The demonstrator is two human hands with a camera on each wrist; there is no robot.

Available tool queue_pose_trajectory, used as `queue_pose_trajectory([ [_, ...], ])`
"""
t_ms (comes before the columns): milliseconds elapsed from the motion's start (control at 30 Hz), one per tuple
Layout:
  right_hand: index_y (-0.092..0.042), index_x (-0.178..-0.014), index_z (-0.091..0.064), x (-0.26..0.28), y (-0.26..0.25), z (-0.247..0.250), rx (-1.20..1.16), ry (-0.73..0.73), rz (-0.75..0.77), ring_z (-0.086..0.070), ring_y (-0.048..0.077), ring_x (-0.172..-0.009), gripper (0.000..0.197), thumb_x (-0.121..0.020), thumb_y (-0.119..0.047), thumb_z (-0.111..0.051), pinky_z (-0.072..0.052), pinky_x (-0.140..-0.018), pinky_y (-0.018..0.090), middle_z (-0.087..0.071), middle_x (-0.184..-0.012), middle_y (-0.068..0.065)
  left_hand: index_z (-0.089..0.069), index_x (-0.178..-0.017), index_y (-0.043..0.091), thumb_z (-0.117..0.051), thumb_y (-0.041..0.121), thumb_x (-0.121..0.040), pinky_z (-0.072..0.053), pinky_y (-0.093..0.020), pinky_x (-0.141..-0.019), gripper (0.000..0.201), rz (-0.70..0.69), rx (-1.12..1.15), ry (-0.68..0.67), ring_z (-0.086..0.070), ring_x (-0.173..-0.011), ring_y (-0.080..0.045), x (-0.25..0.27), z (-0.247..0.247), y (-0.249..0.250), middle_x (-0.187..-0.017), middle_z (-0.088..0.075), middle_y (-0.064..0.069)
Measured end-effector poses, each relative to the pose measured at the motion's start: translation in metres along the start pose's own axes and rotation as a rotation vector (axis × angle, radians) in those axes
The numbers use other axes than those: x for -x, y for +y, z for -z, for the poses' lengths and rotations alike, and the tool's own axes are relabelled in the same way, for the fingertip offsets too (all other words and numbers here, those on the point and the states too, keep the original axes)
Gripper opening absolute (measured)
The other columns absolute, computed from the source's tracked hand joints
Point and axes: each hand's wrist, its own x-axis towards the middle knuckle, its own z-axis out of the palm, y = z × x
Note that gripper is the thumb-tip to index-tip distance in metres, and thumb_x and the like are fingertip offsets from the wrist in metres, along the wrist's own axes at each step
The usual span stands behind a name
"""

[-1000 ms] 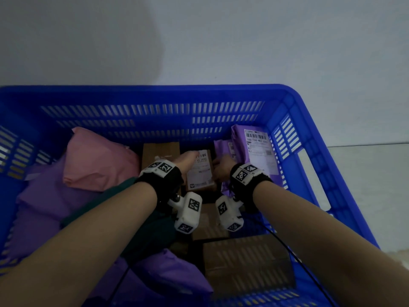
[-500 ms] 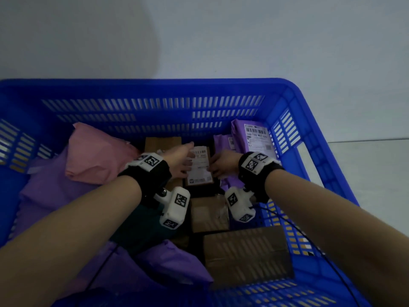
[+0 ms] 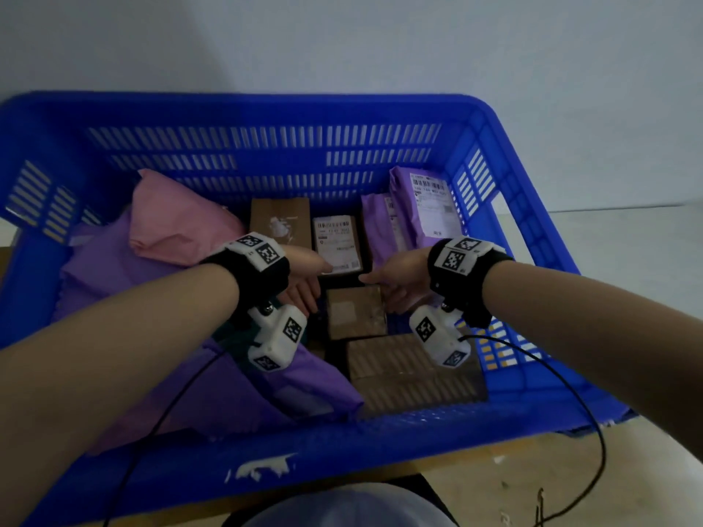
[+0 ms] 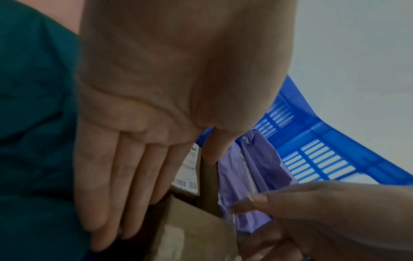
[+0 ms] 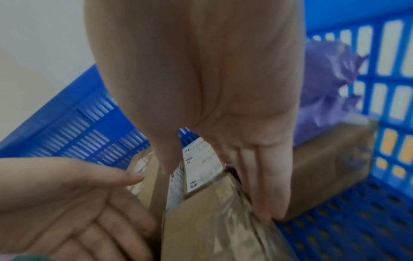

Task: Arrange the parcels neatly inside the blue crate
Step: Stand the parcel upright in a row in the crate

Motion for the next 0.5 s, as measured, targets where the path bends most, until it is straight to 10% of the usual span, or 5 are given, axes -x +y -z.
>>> queue_pose_trajectory([
  [133,-0.015,-0.074,-0.043,-0.004,0.002,-0.007,0.034,0.034,0.006,-0.035,0.017,-0.044,0.036,-0.091,-0.045,-0.053,-0.036,-0.052,0.025,-0.04,-0.046,0.006,-0.029,-0.143,0.001,-0.035,0.048,-0.098,-0.038,-0.045,-0.104,0.065,0.016,-0.004,0.005,-0.044,-0.131,-0.039,-0.001,-0.017,0.003,-0.141,-0.044,-0.025],
  [333,-0.014,-0.069,-0.039,0.019,0.004,-0.005,-0.143,-0.154,-0.01,-0.037,0.011,-0.035,0.042,-0.101,-0.039,-0.031,-0.03,-0.045,0.015,-0.038,-0.039,-0.003,-0.015,-0.149,0.001,-0.034,0.051,-0.097,-0.036,-0.044,-0.106,0.075,-0.022,0.132,0.034,-0.042,-0.133,-0.037,0.008,-0.022,0.005,-0.151,-0.031,-0.024],
  [400,-0.011,-0.09,-0.052,0.035,0.001,-0.002,-0.101,-0.069,-0.013,-0.059,0.019,-0.073,0.039,-0.099,-0.044,-0.034,-0.05,-0.078,0.025,-0.055,-0.064,0.002,-0.018,-0.149,0.0,-0.035,0.052,-0.097,-0.038,-0.046,-0.104,0.075,-0.066,0.139,0.043,-0.043,-0.132,-0.04,0.019,-0.021,0.008,-0.149,-0.033,-0.025],
  [500,-0.003,-0.136,-0.038,0.057,-0.004,0.005,-0.083,0.092,0.067,-0.055,0.031,-0.107,0.058,-0.097,-0.045,-0.04,-0.036,-0.108,0.038,-0.061,-0.1,0.014,-0.021,-0.148,0.0,-0.037,0.05,-0.097,-0.04,-0.047,-0.102,0.073,-0.147,0.113,0.071,-0.044,-0.13,-0.041,0.042,-0.015,0.013,-0.146,-0.038,-0.026],
])
